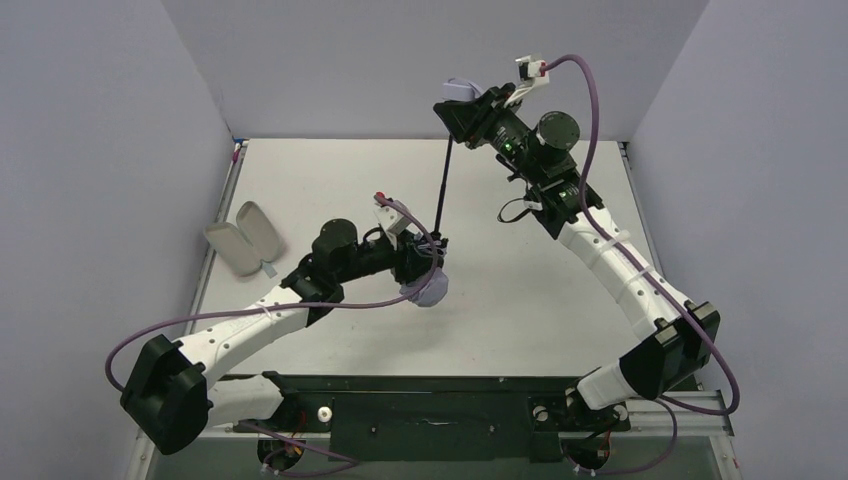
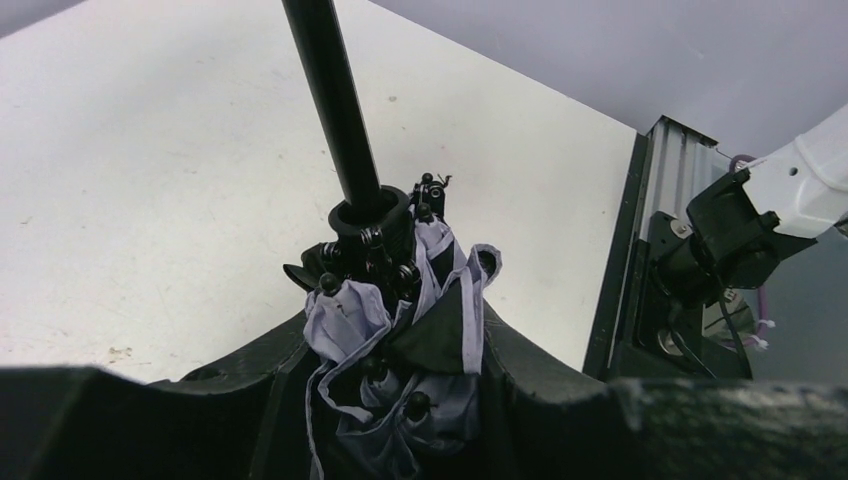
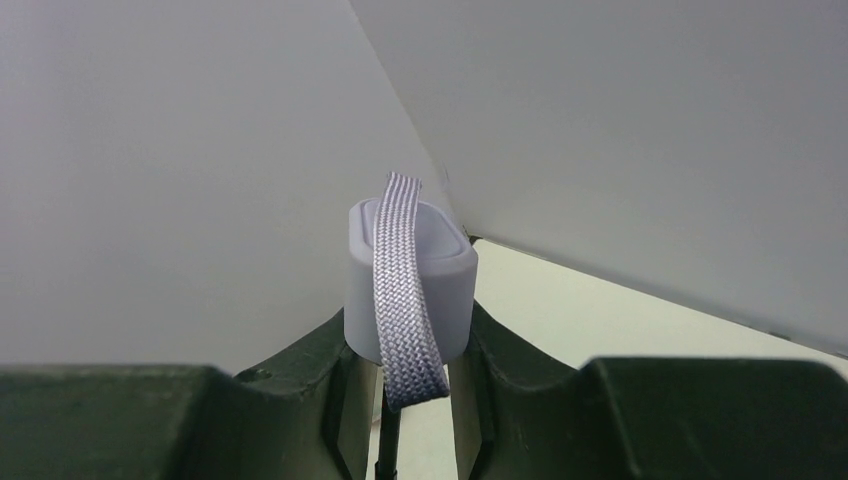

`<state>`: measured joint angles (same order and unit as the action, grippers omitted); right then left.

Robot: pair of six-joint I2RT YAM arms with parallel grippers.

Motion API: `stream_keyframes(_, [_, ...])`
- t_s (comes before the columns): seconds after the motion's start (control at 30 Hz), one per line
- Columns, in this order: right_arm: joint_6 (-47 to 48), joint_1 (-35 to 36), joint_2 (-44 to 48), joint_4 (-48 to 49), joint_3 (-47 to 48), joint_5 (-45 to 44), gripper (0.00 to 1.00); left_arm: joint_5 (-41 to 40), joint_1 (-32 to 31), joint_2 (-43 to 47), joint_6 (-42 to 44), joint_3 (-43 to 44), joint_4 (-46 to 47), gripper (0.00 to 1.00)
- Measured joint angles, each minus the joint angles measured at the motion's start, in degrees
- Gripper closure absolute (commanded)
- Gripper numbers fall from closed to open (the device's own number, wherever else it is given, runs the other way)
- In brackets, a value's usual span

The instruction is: Open the umbrella

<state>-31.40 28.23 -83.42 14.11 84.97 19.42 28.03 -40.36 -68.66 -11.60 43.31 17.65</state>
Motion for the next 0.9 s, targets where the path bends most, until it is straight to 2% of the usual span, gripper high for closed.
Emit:
stream_keyframes(0.5, [-4.3, -0.5, -3.1, -2.2, 4.7, 1.2, 0.84, -2.6, 0.4, -0.2, 2.9, -1.4, 3.8, 1.0])
stream_keyframes(0.67, [-5.3, -3.2, -4.0, 3.5, 8.2, -1.1, 0.92, -0.2, 0.2, -3.7, 4.0, -2.0, -3.5, 1.0])
stream_keyframes(0.9, [-5.0, -2.2, -2.1, 10.1, 5.6, -3.2, 0.94, 1.6, 0.4, -7.3, 4.8, 5.9, -9.9, 1.0])
